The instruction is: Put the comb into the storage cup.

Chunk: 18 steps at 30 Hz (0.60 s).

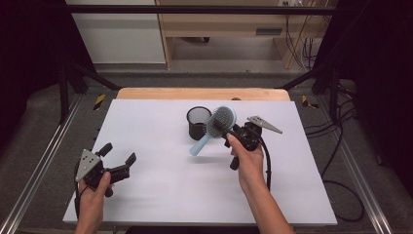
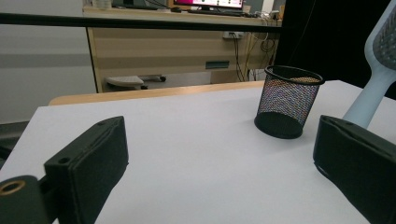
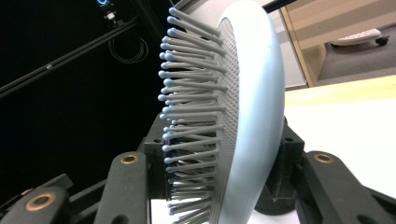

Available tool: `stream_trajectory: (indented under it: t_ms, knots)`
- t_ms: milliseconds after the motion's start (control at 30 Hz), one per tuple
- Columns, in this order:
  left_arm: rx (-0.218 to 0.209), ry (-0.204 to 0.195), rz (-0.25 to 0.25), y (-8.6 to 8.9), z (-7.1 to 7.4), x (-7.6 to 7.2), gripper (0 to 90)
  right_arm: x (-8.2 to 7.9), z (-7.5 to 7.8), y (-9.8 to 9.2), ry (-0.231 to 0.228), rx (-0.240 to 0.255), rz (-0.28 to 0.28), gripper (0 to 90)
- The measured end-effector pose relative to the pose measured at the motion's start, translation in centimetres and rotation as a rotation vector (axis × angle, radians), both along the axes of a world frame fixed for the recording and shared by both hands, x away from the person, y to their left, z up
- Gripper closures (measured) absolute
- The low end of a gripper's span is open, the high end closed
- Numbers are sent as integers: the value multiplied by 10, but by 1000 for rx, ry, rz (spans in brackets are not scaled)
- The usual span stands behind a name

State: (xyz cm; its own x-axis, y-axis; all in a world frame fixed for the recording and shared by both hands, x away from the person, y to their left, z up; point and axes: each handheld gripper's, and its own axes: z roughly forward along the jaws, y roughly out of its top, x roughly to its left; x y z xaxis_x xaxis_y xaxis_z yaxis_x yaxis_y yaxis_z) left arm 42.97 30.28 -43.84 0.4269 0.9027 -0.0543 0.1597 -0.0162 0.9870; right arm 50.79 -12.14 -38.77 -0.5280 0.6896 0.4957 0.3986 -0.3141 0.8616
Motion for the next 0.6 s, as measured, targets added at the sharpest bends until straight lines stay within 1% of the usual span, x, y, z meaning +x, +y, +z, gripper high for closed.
stream_trajectory:
  t_ms: [133,200,267,300,333,433,467,600]
  knots:
    - [1,-5,-4,-1,0,1,32,3,10,5,-9,-9,10,528]
    - [14,-13,2,-1,0,1,29,4,15,7,-14,-16,16,527]
    - [13,-12,5,-1,-1,2,28,5,20,9,-22,-20,23,527]
    - [16,-10,2,-2,-1,2,28,6,23,10,-23,-15,24,526]
    - [23,-11,9,-2,-2,3,28,8,25,11,-24,-15,27,527]
    - [1,-8,19,-4,-3,5,28,14,32,13,-24,-17,33,526]
    - [9,-11,22,-5,-3,5,28,16,34,14,-18,-15,35,526]
    - [17,-10,5,-7,-3,5,28,24,43,18,-27,-10,35,526]
